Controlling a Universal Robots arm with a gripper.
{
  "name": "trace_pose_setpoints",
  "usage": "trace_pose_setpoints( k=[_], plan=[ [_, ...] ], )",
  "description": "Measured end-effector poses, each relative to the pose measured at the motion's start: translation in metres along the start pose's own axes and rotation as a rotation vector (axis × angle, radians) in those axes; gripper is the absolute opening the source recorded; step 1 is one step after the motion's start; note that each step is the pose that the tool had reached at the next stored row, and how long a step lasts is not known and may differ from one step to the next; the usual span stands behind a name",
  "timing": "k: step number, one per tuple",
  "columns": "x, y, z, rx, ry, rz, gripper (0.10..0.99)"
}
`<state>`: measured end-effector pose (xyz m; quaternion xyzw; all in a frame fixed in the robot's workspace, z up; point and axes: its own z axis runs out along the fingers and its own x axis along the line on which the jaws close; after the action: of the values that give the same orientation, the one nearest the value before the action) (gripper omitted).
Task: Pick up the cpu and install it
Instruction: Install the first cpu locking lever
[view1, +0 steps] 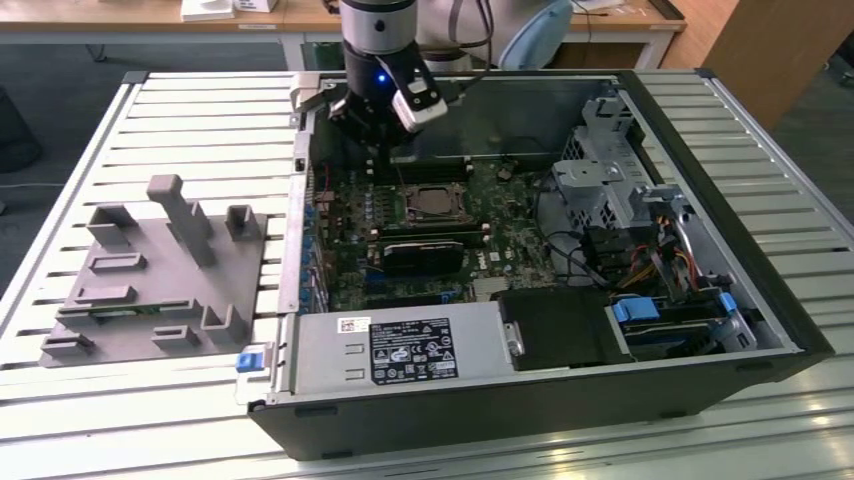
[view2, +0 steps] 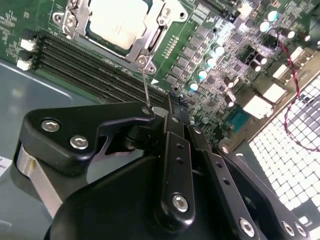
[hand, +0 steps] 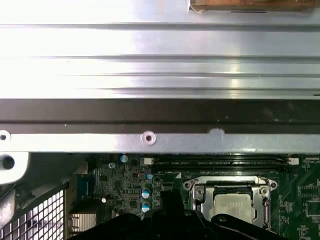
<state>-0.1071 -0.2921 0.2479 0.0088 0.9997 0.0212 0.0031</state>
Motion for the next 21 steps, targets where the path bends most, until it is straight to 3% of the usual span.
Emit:
trace_pose_setpoints(
  k=[8,12,18,21],
  plan=[
    [-0.0041,0.0012,-0.0011,-0.001,0.0,-0.001,0.106],
    [-0.0163,0.0014,-0.0011,-0.001,0.0029,-0.001,0.106],
    [-0.043,0.0024,-0.0003,-0.001,0.0105,-0.001,0.106],
    [-0.0453,0.0024,-0.0001,-0.001,0.0111,-0.001,0.106]
  ],
)
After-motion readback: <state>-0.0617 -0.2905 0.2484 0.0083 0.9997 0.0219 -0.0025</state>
